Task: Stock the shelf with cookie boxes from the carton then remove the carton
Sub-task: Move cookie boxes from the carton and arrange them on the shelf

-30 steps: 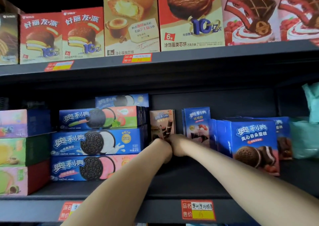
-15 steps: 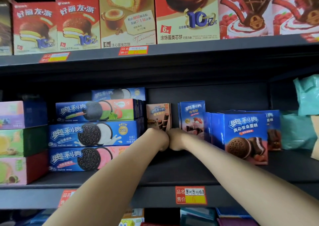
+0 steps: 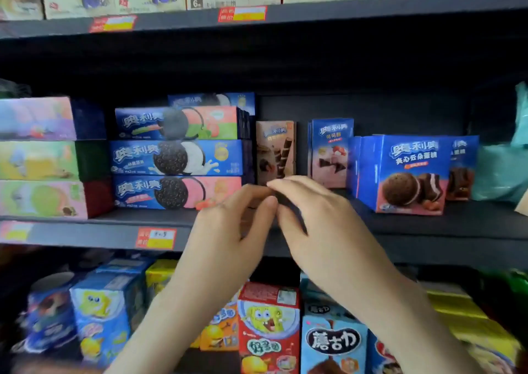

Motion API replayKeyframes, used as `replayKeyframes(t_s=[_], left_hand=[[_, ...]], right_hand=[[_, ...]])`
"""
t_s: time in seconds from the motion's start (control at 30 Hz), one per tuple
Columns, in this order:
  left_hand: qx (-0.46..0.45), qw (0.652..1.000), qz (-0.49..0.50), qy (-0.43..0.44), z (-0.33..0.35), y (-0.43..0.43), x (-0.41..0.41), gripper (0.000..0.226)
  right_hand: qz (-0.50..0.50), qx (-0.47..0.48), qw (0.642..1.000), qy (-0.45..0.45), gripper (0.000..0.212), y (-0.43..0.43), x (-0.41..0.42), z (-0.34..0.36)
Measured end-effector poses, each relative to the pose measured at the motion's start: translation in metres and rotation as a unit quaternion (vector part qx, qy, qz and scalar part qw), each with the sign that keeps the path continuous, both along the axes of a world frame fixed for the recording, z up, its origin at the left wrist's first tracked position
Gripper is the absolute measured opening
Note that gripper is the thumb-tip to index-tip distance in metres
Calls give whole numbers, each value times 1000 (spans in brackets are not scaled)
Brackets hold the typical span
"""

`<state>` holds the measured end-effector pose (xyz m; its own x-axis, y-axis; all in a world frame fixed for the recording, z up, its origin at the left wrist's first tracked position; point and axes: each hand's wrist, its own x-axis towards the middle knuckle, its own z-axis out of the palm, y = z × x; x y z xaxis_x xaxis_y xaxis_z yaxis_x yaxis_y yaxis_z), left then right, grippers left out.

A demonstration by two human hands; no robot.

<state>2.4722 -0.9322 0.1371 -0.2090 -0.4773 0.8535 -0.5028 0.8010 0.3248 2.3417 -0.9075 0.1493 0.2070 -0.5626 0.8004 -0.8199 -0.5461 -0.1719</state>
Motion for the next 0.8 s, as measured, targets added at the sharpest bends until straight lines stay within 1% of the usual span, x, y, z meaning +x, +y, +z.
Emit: replayKeyframes(t_s=[0.13, 0.23, 0.37, 0.43, 0.5, 0.53, 0.57, 0.63, 0.73, 0.8], left_hand=[[21, 998, 47, 37, -61, 24, 12, 16], [56, 989, 124, 55, -107, 41, 24, 20], [144, 965, 209, 71, -177, 57, 47, 26], [226, 939, 247, 75, -223, 61, 61, 23], [310, 899, 300, 81, -278, 69, 77, 16], [347, 873, 331, 92, -306, 75, 85, 14], [385, 844, 359, 103, -337, 83, 95, 14], [460, 780, 407, 124, -399, 105, 115, 20], [527, 697, 462, 154, -486, 147, 148, 29], [561, 640, 494, 176, -534, 178, 165, 26]], right_hand=[[31, -4, 998, -47, 30, 20, 18, -69], [84, 30, 995, -49, 35, 31, 36, -113], [148, 123, 981, -28, 39, 36, 61, -173], [186, 195, 963, -14, 36, 30, 77, -211], [215, 271, 938, 0, 34, 26, 97, -257], [227, 302, 926, 9, 32, 25, 108, -282], [239, 334, 911, 21, 30, 26, 119, -307], [263, 390, 880, 61, 30, 33, 143, -360], [294, 436, 842, 121, 32, 50, 176, -437], [302, 469, 814, 160, 34, 59, 195, -483]])
